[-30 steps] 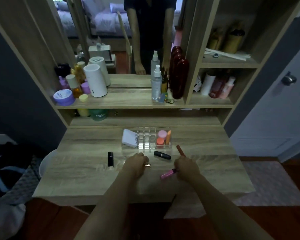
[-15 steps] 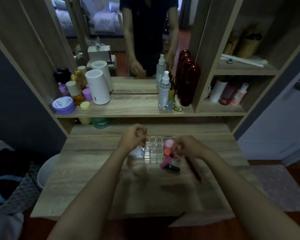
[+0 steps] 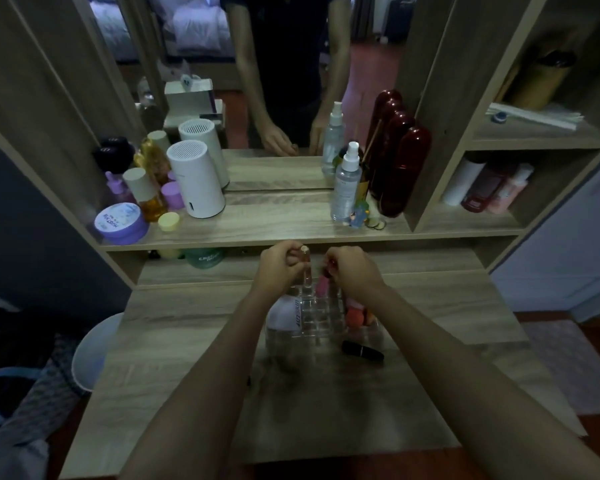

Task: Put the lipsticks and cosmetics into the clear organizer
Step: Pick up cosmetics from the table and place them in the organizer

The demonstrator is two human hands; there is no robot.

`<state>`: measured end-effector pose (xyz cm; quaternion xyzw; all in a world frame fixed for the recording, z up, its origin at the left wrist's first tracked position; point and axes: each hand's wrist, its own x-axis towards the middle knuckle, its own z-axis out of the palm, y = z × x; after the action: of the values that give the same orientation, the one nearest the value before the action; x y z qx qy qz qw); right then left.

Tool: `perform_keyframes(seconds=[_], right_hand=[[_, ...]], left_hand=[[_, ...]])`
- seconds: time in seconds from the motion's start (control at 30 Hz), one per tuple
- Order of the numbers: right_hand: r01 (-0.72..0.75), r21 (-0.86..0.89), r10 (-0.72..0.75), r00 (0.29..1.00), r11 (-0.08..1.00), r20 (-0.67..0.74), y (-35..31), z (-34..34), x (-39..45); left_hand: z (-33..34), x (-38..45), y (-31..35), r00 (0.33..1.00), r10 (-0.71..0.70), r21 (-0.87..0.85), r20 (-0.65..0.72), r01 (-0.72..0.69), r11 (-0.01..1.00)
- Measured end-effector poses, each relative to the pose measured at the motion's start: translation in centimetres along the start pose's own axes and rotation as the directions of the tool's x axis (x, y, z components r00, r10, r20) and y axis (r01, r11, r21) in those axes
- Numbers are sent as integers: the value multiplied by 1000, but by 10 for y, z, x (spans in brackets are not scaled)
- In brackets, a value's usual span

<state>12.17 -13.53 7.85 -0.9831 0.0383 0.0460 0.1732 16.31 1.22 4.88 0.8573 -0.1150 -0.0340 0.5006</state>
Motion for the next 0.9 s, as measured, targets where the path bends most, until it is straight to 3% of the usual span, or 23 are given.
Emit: perform_keyframes(seconds=[0.4,0.9], right_hand=[[12,12,-12,999,1000,52,4,10,6],[33,-72,-23,990,997,141,1,25,3]], left_hand=[[1,1,-7,990,34,91,135,-47,995],[14,-9,-17,982,-20,121,185,-3,993]])
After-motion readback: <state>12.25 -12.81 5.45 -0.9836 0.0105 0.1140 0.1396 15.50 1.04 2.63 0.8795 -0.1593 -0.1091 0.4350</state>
